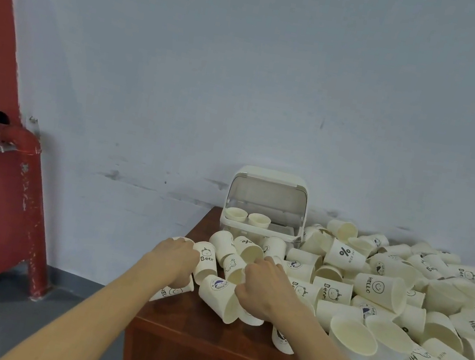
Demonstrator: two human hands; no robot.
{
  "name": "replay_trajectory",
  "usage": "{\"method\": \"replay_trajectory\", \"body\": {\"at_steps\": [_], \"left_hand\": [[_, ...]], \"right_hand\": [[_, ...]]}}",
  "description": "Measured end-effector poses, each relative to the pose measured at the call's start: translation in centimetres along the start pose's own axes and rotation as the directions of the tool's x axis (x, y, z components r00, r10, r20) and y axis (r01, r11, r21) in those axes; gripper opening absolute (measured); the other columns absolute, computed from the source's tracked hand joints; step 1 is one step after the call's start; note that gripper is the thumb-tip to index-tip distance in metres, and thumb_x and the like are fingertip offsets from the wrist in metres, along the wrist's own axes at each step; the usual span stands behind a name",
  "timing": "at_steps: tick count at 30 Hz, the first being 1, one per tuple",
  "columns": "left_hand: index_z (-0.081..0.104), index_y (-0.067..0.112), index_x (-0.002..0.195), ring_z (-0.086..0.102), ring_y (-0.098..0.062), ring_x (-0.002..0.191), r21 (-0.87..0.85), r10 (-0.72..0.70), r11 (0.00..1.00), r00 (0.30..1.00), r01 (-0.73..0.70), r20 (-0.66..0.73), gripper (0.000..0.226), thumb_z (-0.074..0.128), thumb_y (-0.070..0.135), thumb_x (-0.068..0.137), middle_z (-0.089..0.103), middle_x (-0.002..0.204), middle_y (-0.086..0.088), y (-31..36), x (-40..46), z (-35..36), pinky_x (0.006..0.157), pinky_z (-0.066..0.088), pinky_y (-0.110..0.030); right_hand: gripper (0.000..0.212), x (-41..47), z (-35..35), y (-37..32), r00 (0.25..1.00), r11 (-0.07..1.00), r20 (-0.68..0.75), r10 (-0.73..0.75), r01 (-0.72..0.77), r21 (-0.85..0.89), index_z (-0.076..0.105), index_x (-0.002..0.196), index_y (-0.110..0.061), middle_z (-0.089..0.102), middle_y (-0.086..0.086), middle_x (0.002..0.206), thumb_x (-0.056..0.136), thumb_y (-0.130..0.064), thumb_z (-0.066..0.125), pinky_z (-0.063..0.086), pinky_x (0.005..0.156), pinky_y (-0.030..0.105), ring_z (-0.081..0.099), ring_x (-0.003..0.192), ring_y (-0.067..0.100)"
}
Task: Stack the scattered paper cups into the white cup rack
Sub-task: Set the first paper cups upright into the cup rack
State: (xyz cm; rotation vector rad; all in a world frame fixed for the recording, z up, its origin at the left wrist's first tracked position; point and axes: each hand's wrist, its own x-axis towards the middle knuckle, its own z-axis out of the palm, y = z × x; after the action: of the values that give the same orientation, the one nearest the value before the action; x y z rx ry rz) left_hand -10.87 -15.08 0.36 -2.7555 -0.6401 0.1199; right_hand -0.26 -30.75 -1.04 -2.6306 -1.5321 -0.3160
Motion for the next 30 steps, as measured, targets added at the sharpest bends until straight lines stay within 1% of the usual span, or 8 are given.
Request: {"method": "replay_trajectory", "body": {"at_steps": [4, 8, 10, 14, 18, 22, 26, 30], "left_hand": [[0.059, 0.01, 0.118, 0.049, -0.026, 0.113, -0.002, 0.005, 1.0, 1.0, -0.005, -0.001, 0.029, 0.051, 0.017, 0.09, 0.05, 0.123, -0.008, 0.0, -0.2, 0.0, 0.081, 0.038, -0.03], [0.06, 0.009, 0.112, 0.05, -0.026, 0.11, -0.017, 0.0, 1.0, 1.0, 0.001, 0.013, 0.026, 0.05, 0.015, 0.088, 0.051, 0.12, -0.008, -0.1, -0.3, -0.1, 0.08, 0.04, -0.031], [0.06, 0.009, 0.111, 0.051, -0.026, 0.108, -0.027, -0.002, 1.0, 1.0, 0.002, 0.015, 0.026, 0.05, 0.014, 0.087, 0.051, 0.118, -0.008, -0.1, -0.4, -0.4, 0.081, 0.042, -0.033], [0.059, 0.01, 0.113, 0.053, -0.026, 0.105, -0.046, -0.003, 0.999, 1.0, 0.003, -0.004, 0.029, 0.048, 0.014, 0.086, 0.051, 0.117, -0.008, -0.6, -0.1, -1.1, 0.083, 0.046, -0.034], [0.057, 0.013, 0.118, 0.049, -0.026, 0.109, -0.084, 0.005, 0.996, 0.995, -0.013, -0.096, 0.033, 0.046, 0.013, 0.087, 0.05, 0.117, -0.007, -0.9, 0.6, -2.0, 0.083, 0.042, -0.033], [0.058, 0.013, 0.114, 0.048, -0.025, 0.106, -0.121, 0.003, 0.992, 0.977, -0.03, -0.215, 0.03, 0.045, 0.01, 0.087, 0.05, 0.112, -0.007, -0.8, 1.3, -3.0, 0.076, 0.038, -0.03], [0.057, 0.013, 0.107, 0.047, -0.025, 0.101, -0.163, -0.01, 0.986, 0.947, -0.045, -0.322, 0.024, 0.043, 0.011, 0.089, 0.05, 0.108, -0.006, -0.1, 2.2, -3.2, 0.072, 0.032, -0.029], [0.058, 0.013, 0.106, 0.046, -0.023, 0.094, -0.217, -0.032, 0.974, 0.909, -0.065, -0.415, 0.022, 0.042, 0.013, 0.09, 0.05, 0.103, -0.005, 0.4, 3.6, -3.0, 0.071, 0.03, -0.029]], "right_hand": [[0.027, -0.2, 0.0, 0.1, 1.0, 1.0, 0.005, 0.009, -0.009, 0.024, 0.032, 0.06, -0.016, 0.055, 0.012, 0.091, 0.082, -0.023, 0.045, 0.037, 0.082, 0.038, 0.043, 0.096, 0.028], [0.029, -0.3, -0.3, 0.1, 1.0, 0.999, -0.018, -0.003, 0.004, 0.041, 0.031, 0.058, -0.014, 0.035, 0.003, 0.07, 0.081, -0.022, 0.046, 0.031, 0.073, 0.034, 0.038, 0.084, 0.027], [0.03, -0.3, -0.5, 0.0, 0.998, 0.998, -0.058, -0.007, 0.011, 0.066, 0.03, 0.057, -0.013, 0.029, 0.001, 0.066, 0.08, -0.022, 0.046, 0.028, 0.071, 0.033, 0.032, 0.079, 0.023], [0.03, 0.2, -1.1, -0.1, 0.989, 0.995, -0.145, -0.01, 0.024, 0.099, 0.03, 0.056, -0.015, 0.041, 0.003, 0.072, 0.079, -0.023, 0.047, 0.026, 0.069, 0.03, 0.035, 0.077, 0.022], [0.03, 0.6, -2.1, 0.1, 0.981, 0.994, -0.194, -0.028, 0.049, 0.103, 0.027, 0.057, -0.016, 0.028, -0.003, 0.063, 0.078, -0.022, 0.047, 0.023, 0.068, 0.031, 0.035, 0.077, 0.022], [0.027, 1.3, -2.6, 0.8, 0.976, 0.994, -0.214, -0.044, 0.065, 0.093, 0.024, 0.058, -0.019, 0.025, -0.006, 0.063, 0.077, -0.024, 0.043, 0.023, 0.069, 0.03, 0.033, 0.077, 0.02], [0.017, 2.0, -2.5, 1.7, 0.98, 0.997, -0.196, -0.018, 0.032, 0.067, 0.037, 0.066, -0.016, 0.035, -0.003, 0.07, 0.08, -0.021, 0.046, 0.03, 0.072, 0.03, 0.035, 0.079, 0.019], [0.01, 2.8, -2.1, 2.7, 0.986, 0.999, -0.168, 0.012, -0.005, 0.043, 0.051, 0.08, -0.013, 0.05, 0.003, 0.084, 0.083, -0.021, 0.046, 0.039, 0.085, 0.035, 0.04, 0.085, 0.022]]}}
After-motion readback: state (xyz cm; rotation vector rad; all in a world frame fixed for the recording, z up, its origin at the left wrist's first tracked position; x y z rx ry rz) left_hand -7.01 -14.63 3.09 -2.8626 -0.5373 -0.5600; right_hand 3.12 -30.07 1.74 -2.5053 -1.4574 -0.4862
